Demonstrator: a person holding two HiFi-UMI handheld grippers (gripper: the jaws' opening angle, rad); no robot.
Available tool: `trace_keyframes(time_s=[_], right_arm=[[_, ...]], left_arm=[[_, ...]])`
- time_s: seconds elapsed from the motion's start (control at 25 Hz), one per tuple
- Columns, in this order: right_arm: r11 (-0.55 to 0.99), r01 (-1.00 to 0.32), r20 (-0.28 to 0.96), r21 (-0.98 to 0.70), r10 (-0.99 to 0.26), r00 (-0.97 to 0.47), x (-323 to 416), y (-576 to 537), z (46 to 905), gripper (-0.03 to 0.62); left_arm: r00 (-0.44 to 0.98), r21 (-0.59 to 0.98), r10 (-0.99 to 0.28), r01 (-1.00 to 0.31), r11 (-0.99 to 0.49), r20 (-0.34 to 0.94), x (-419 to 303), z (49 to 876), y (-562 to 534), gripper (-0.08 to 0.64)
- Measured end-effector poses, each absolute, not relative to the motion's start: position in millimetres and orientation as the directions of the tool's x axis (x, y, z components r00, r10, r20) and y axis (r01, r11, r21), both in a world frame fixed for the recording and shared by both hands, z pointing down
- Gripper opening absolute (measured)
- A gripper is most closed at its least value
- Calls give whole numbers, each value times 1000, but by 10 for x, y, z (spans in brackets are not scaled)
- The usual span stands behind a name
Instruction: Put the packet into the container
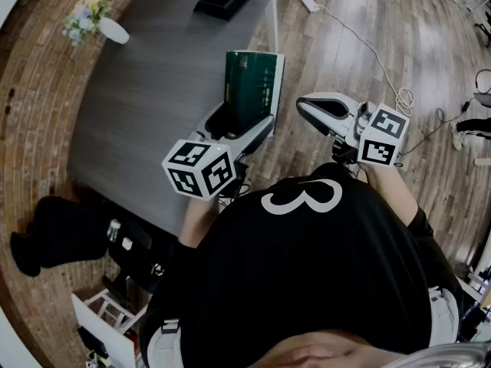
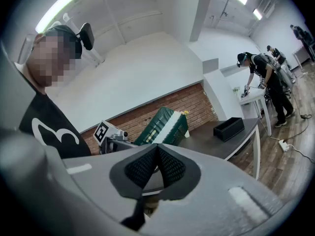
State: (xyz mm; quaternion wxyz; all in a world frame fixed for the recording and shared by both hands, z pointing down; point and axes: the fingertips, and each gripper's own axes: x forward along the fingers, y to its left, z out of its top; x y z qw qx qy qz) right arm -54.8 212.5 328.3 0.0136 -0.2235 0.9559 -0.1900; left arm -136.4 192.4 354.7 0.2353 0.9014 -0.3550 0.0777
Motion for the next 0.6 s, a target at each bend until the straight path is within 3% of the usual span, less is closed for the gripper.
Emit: trace_keyframes(time_s=[0.6], right_arm=[[792, -460, 55, -402, -480, -875, -321, 2053, 3330, 2]], left_arm=[[749, 365, -589, -663, -654, 304, -1225, 3548, 1833, 454]])
